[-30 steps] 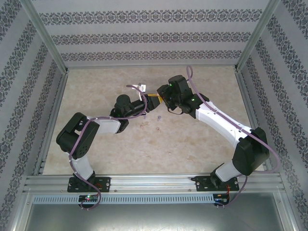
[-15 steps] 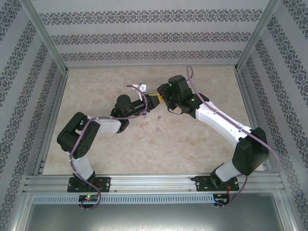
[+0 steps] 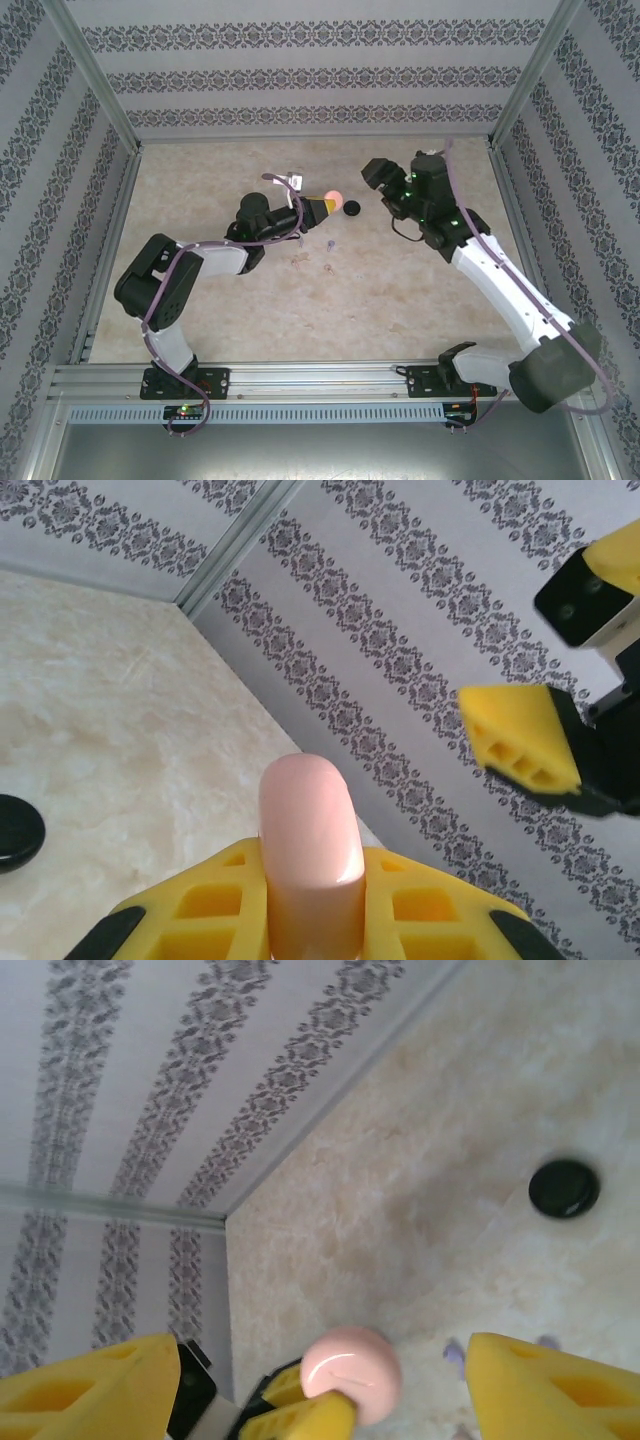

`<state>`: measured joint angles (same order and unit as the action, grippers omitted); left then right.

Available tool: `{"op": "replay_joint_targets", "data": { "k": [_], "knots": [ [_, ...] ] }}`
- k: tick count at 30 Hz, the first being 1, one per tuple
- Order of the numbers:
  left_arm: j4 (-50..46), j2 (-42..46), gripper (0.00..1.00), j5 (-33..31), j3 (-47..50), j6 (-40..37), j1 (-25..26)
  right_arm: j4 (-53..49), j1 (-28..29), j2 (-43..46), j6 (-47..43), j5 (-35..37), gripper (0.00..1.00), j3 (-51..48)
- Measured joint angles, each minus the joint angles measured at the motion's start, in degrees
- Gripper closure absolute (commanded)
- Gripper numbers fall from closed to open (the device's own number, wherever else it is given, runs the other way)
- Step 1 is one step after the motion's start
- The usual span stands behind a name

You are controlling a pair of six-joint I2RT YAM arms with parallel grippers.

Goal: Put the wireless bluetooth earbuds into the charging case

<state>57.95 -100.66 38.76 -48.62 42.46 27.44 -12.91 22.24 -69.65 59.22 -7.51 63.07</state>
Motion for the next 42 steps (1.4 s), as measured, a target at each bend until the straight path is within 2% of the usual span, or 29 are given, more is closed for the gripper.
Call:
{"op": "replay_joint_targets", "data": {
  "k": [7,13,22,35,42],
  "knots": [
    [-13.0,6.6,1.00,7.4,-3.5,-6.3,-2.0,3.3,-2.3,2.4,-23.8,-14.4,0.28,-7.2],
    [-21.7,7.8,1.00,13.8,-7.6,-10.3,-2.1,6.2,-2.6,2.2,-32.9,-24.6,0.31,-10.1],
    [-28.5,7.8,1.00,18.1,-10.1,-12.5,-2.1,10.8,-2.6,-1.3,-35.5,-29.5,0.34,-10.1],
    [-31.9,7.7,1.00,18.8,-11.6,-13.0,-3.1,15.4,-2.7,-7.3,-35.3,-31.0,0.45,-9.3],
    [-32.2,8.5,1.00,20.5,-11.6,-13.4,-3.1,18.1,-6.1,-9.7,-33.6,-29.3,0.47,-10.2]
  ]
}}
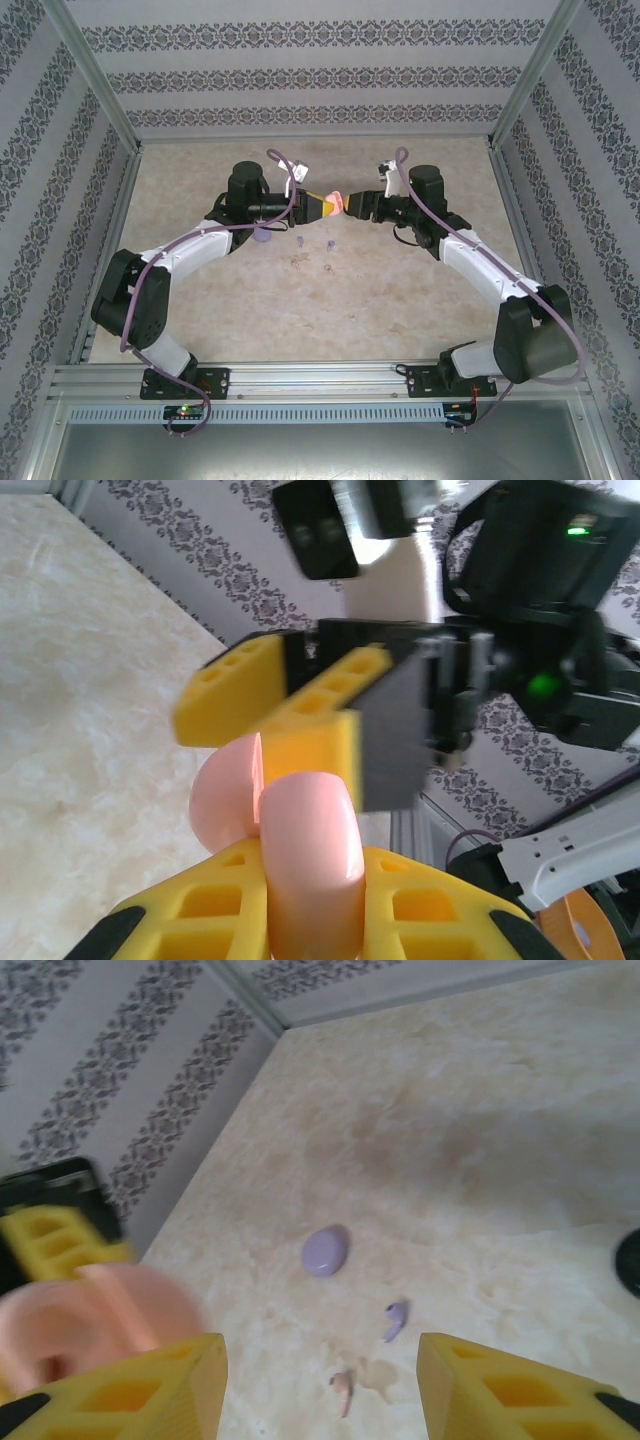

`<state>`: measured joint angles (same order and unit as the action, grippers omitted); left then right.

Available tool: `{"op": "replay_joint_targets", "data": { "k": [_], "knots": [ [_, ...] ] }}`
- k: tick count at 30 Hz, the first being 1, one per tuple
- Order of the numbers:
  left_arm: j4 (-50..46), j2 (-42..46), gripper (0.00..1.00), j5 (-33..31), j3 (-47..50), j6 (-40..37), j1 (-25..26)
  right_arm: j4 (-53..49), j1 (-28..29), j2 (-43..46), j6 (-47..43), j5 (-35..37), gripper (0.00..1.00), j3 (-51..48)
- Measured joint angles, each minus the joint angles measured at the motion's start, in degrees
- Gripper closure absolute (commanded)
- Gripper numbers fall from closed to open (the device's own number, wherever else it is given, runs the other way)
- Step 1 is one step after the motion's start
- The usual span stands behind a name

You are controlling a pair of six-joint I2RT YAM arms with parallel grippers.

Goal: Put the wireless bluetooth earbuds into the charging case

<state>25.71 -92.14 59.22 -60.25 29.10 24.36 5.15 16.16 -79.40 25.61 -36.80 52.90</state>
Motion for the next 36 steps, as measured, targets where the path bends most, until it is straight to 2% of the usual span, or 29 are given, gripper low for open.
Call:
{"op": "replay_joint_targets", "data": {
  "k": [5,15,36],
  "knots": [
    [0.0,1.2,1.00,1.0,0.0,-0.2,0.0,0.4,-1.0,0.8,1.6,0.3,0.46,-3.0],
    [0.3,1.2,1.00,2.2,0.0,-0.2,0.0,2.9,-0.6,10.2,5.0,-4.6,0.48,-5.6],
    [0.4,1.2,1.00,2.7,0.0,-0.2,0.0,4.8,3.2,3.3,6.0,-5.3,0.63,-1.9]
  ]
}}
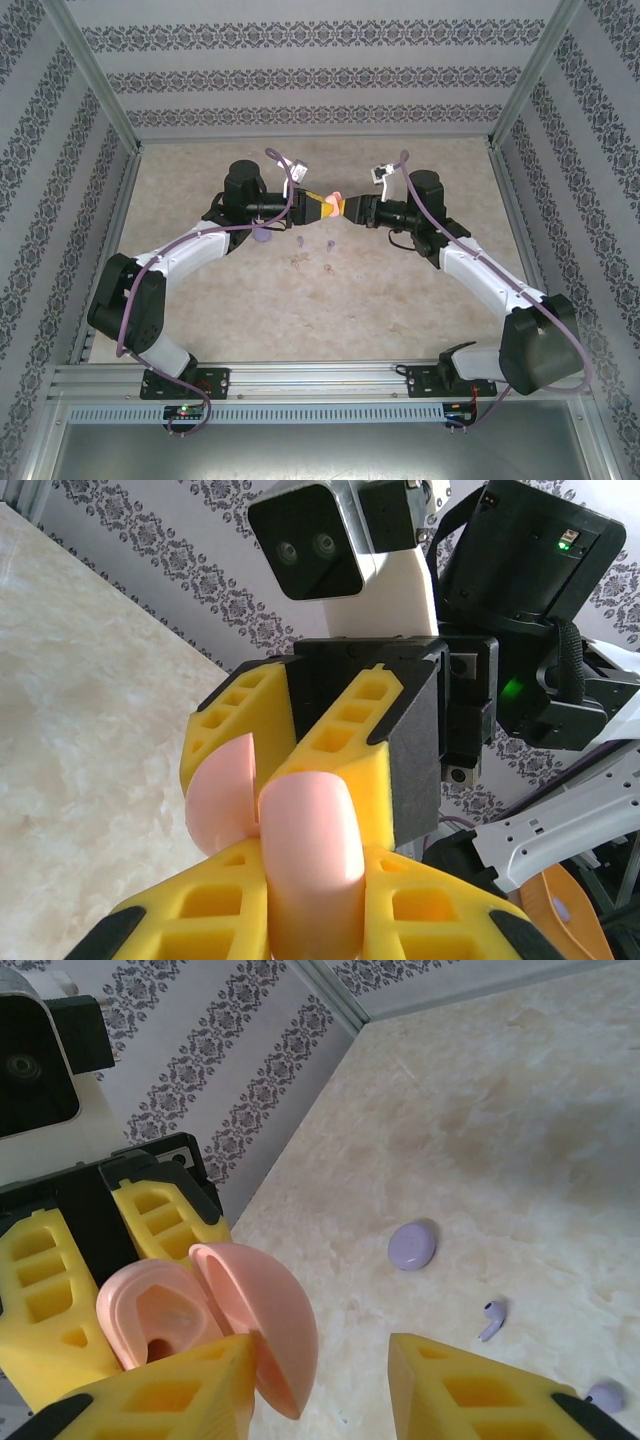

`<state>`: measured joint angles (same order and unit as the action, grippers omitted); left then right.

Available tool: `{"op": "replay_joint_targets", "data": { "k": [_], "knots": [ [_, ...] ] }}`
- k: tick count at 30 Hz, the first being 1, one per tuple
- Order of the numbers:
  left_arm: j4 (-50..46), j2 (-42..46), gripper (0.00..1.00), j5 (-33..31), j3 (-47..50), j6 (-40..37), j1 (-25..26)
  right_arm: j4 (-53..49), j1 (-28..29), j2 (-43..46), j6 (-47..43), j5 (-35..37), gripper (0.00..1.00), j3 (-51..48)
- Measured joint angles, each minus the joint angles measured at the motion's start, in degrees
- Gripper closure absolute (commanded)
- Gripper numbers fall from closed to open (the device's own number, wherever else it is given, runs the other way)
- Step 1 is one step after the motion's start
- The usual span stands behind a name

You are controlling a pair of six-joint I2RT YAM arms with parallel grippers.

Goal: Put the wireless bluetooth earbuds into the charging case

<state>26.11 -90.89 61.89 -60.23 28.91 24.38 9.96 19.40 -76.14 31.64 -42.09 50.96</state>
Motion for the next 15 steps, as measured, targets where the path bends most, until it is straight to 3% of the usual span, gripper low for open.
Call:
{"op": "replay_joint_targets", "data": {
  "k": [7,15],
  "knots": [
    [0.0,0.0,1.00,-0.9,0.0,0.0,0.0,0.3,0.4,-0.8,0.0,-0.2,0.75,0.7],
    [0.0,0.0,1.00,-0.9,0.0,0.0,0.0,0.6,0.4,-0.8,0.1,-0.5,0.75,0.7]
  ]
}}
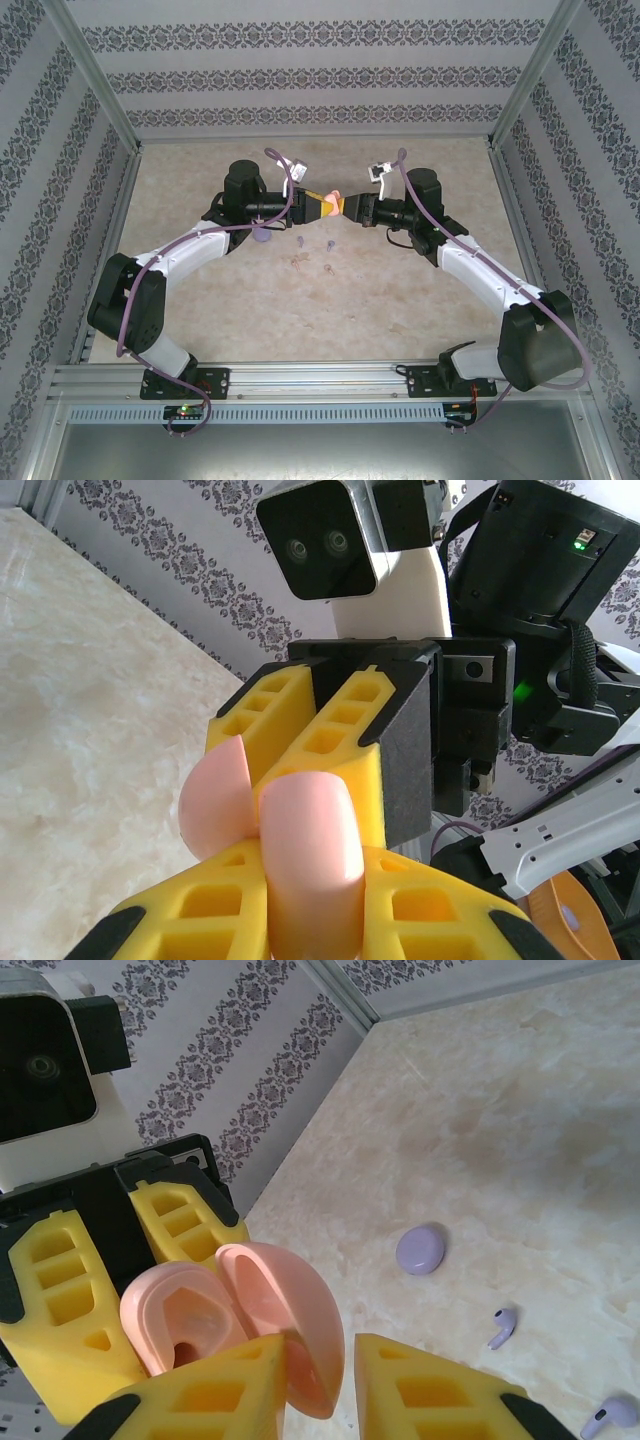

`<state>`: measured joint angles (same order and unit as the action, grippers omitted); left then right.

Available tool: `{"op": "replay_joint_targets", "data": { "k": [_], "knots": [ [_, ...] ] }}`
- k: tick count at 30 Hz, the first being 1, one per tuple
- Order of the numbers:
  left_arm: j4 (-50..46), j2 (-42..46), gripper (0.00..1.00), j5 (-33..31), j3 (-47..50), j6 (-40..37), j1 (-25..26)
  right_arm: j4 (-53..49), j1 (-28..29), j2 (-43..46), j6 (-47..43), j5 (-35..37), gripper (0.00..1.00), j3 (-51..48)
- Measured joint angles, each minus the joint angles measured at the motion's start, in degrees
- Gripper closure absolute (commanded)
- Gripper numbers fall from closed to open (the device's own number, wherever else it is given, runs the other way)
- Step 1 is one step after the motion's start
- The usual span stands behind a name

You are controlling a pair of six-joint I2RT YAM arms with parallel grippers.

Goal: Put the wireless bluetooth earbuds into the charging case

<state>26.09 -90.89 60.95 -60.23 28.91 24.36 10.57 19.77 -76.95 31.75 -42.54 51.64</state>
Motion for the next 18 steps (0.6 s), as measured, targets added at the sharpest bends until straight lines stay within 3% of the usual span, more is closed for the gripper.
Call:
{"op": "replay_joint_targets", "data": {
  "k": [18],
  "knots": [
    [-0.2,0.0,1.00,0.3,-0.1,0.0,0.0,0.3,-0.1,0.1,0.0,0.0,0.76,-1.2]
  ]
}}
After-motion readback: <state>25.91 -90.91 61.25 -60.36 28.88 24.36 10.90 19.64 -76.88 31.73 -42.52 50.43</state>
